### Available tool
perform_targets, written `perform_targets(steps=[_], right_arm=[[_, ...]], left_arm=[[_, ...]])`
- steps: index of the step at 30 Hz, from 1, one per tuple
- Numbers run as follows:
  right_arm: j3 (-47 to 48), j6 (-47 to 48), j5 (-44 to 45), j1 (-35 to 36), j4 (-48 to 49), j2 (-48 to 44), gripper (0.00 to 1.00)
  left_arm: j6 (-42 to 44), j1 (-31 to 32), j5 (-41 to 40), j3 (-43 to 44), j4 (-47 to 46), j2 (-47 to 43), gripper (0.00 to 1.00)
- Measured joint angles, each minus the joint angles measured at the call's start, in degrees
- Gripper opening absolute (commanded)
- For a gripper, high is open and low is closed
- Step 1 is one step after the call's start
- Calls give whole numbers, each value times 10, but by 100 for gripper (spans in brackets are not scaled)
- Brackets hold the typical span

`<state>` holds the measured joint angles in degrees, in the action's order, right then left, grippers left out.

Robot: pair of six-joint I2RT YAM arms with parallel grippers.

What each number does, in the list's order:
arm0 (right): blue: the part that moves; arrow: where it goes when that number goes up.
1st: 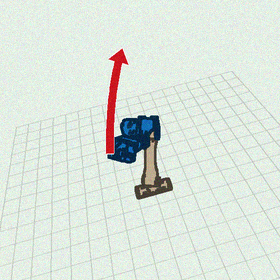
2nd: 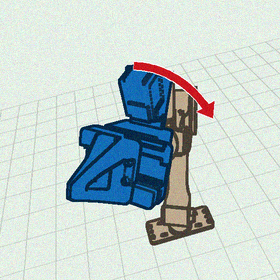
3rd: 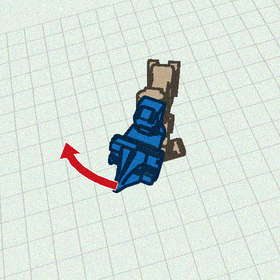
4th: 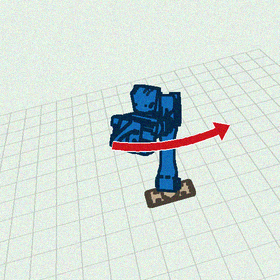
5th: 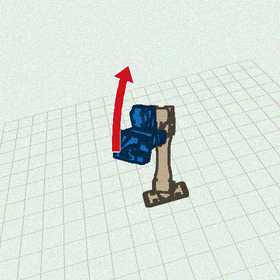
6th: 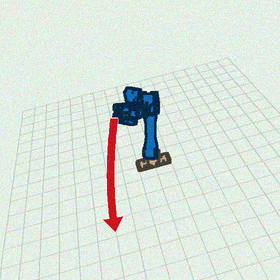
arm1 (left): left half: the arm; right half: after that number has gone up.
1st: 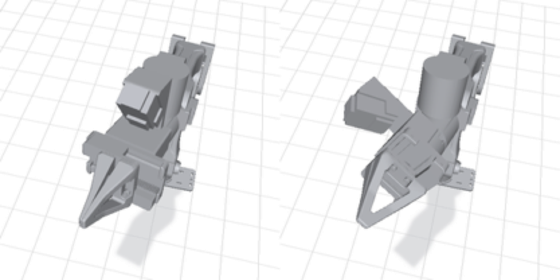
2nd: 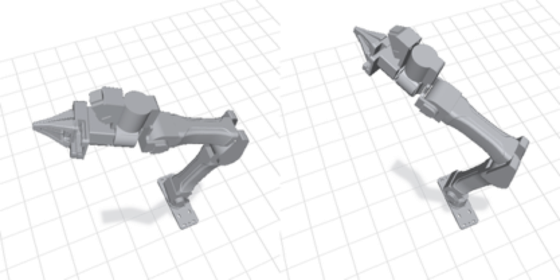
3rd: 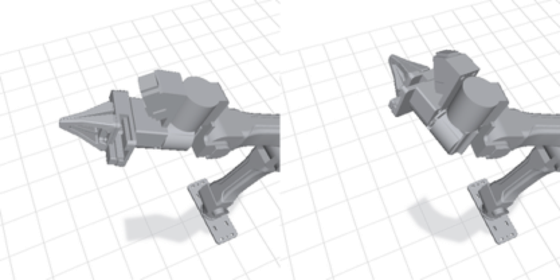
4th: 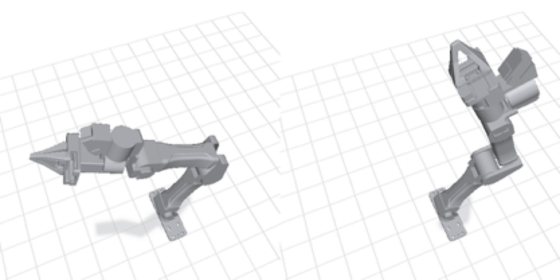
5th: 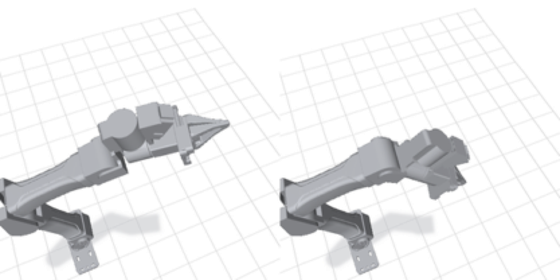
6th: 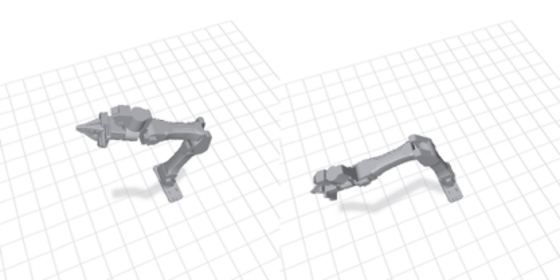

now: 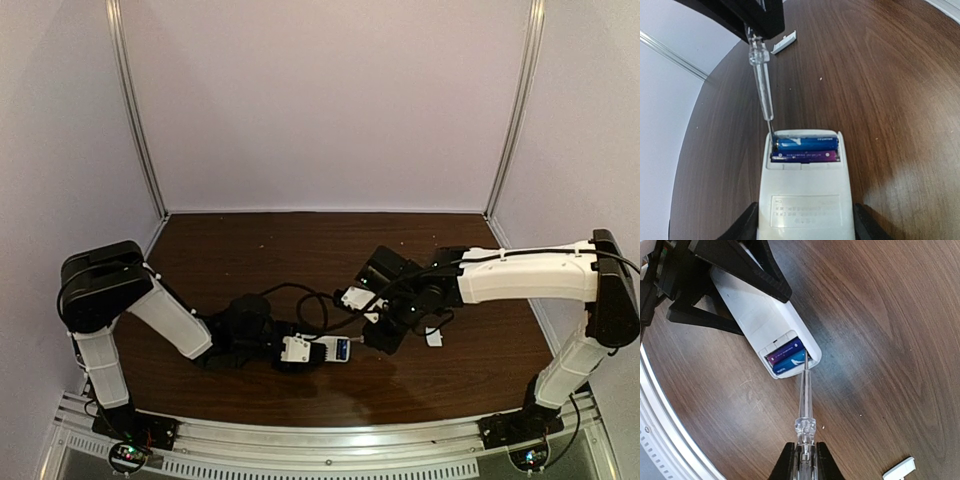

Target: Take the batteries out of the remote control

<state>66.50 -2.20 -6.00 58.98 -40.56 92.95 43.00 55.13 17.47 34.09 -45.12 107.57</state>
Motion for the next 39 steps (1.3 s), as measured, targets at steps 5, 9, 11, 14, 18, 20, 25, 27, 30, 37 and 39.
perform_targets(steps=[5, 9, 11, 14, 18, 20, 25, 27, 30, 37, 39], right_arm=[[16, -13, -10, -4, -22, 6, 0], [18, -27, -17, -9, -29, 7, 0], [18, -34, -19, -9, -31, 7, 0], [19, -46, -19, -12, -33, 7, 0], [28, -64, -19, -14, -37, 12, 0], [31, -74, -20, -16, -36, 13, 0], [46, -99, -20, -23, -41, 15, 0], [50, -106, -21, -26, -43, 15, 0], [58, -116, -24, -31, -49, 16, 0], [86, -136, -32, -36, -74, 30, 0], [94, -140, -32, -37, -81, 35, 0]], left_arm=[[9, 8, -16, -4, -10, 0, 0], [14, 12, -25, -8, -20, 0, 0], [16, 13, -30, -9, -23, 0, 0], [19, 16, -39, -11, -28, 0, 0], [22, 18, -51, -15, -36, 0, 0], [24, 18, -58, -17, -44, 0, 0], [30, 20, -79, -19, -63, 0, 0], [33, 20, -85, -20, -70, 0, 0], [37, 22, -95, -20, -76, 0, 0], [48, 30, -119, -20, -82, 0, 0], [51, 33, -127, -20, -83, 2, 0]])
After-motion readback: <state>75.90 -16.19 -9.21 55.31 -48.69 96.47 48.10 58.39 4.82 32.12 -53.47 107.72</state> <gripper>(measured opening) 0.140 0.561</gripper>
